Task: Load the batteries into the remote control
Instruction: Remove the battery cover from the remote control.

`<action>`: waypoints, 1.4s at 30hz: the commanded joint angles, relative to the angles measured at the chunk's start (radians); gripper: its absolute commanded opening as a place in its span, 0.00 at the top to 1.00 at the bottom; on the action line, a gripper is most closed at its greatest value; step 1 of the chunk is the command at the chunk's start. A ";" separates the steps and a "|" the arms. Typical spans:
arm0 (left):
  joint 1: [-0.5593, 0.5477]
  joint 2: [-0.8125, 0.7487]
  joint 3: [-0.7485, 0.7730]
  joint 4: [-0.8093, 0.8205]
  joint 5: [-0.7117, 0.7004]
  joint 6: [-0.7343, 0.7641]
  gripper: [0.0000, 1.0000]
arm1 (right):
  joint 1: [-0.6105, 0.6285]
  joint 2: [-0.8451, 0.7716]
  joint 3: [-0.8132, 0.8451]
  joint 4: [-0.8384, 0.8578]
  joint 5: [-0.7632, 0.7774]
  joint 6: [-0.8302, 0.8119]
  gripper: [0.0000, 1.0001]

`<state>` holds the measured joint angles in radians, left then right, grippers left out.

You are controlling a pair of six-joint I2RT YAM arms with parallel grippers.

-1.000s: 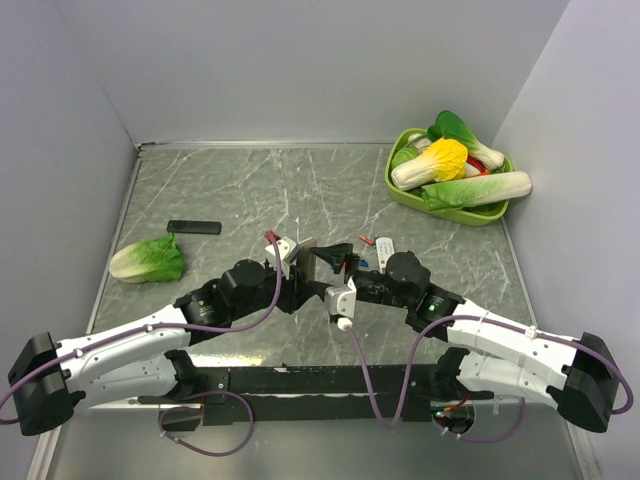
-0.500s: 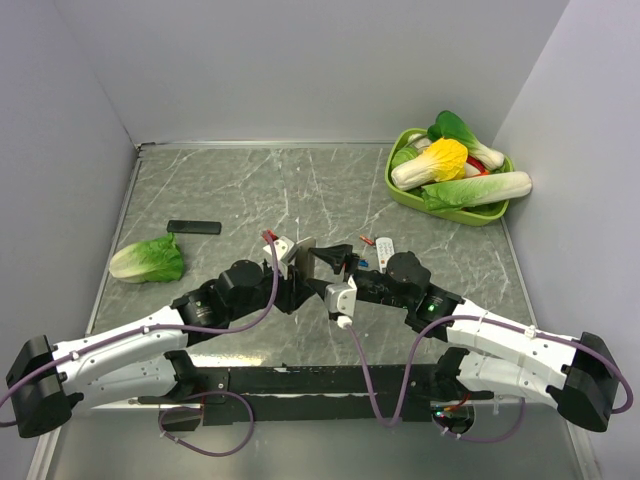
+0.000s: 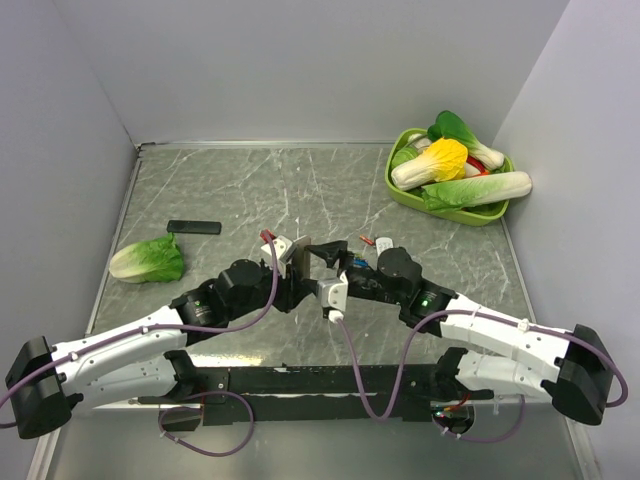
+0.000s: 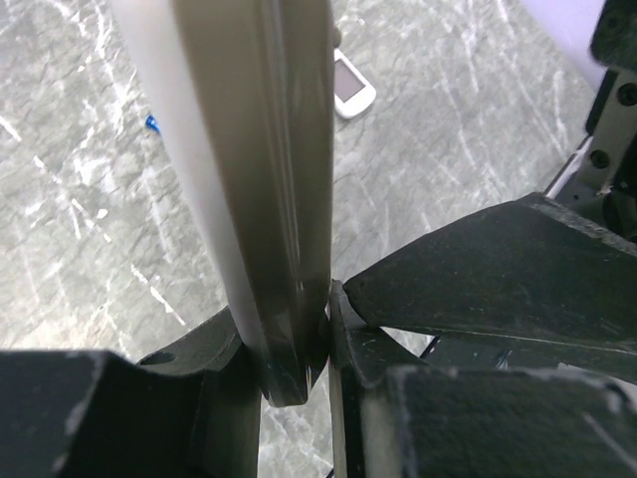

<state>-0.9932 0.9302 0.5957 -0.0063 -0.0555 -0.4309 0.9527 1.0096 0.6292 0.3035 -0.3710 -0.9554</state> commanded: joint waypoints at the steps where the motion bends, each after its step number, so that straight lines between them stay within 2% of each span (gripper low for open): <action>1: -0.039 -0.008 0.059 0.089 0.115 0.089 0.99 | -0.009 0.060 0.082 -0.098 -0.008 0.033 0.18; 10: -0.051 -0.040 0.047 0.129 0.121 0.112 0.99 | -0.034 0.133 0.162 -0.270 -0.075 0.061 0.22; 19: -0.051 -0.077 0.016 0.181 0.074 0.095 0.99 | -0.061 0.227 0.162 -0.299 -0.143 0.081 0.35; 27: -0.047 -0.071 -0.004 0.210 0.059 0.103 0.99 | -0.074 0.284 0.194 -0.388 -0.226 0.073 0.52; 33: -0.038 -0.073 -0.028 0.215 -0.035 0.101 0.99 | -0.077 0.290 0.207 -0.409 -0.258 0.072 0.63; 42: -0.004 -0.041 -0.056 0.193 -0.139 0.063 0.99 | -0.075 0.277 0.213 -0.425 -0.295 0.067 0.72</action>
<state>-0.9974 0.9054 0.4946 -0.1093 -0.1787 -0.4011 0.8654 1.2507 0.8474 0.0330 -0.5846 -0.9066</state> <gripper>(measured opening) 0.302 0.294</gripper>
